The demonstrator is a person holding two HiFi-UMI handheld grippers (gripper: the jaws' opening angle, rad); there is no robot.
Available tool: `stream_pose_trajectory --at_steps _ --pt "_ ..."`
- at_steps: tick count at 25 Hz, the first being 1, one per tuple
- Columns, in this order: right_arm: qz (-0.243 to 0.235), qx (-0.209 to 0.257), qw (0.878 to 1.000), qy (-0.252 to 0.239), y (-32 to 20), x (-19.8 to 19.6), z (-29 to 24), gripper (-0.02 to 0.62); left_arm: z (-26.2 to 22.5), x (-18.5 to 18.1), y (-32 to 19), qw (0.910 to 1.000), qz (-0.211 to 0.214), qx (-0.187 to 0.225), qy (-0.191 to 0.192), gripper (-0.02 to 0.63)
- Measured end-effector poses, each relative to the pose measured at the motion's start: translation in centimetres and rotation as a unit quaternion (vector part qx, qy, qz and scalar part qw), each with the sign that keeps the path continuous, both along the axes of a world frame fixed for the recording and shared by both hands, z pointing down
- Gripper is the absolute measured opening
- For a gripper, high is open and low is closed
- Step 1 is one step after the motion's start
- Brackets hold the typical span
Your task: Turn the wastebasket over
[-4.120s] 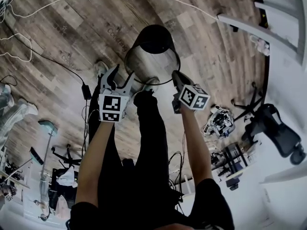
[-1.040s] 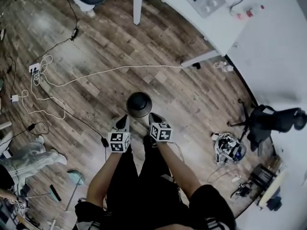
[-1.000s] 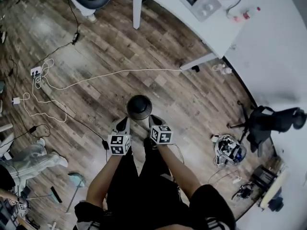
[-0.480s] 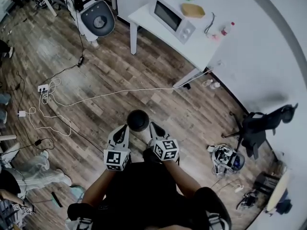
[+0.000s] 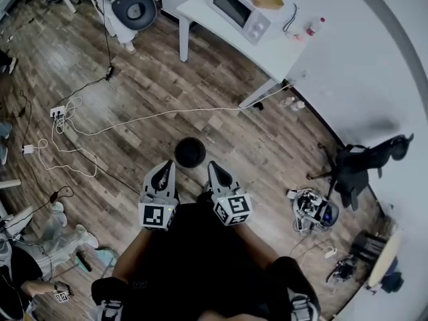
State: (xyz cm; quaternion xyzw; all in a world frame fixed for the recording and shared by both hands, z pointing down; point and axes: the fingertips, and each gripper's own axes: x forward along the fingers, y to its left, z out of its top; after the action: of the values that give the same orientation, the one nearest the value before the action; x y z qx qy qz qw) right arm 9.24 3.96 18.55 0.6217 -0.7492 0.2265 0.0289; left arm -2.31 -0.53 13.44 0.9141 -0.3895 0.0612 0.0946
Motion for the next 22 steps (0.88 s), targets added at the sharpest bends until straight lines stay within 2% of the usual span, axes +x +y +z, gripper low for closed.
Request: stream_pose_trajectory --at_steps 9,22 --pt "-0.008 0.007 1.000 0.006 -0.05 -0.02 -0.25 0.032 -0.68 -0.28 -0.39 0.9997 -0.021 0.015 0.004 0.035" --pt "-0.012 0.015 1.000 0.000 -0.42 0.06 -0.67 0.032 -0.29 -0.26 -0.44 0.9996 -0.026 0.007 0.004 0.035"
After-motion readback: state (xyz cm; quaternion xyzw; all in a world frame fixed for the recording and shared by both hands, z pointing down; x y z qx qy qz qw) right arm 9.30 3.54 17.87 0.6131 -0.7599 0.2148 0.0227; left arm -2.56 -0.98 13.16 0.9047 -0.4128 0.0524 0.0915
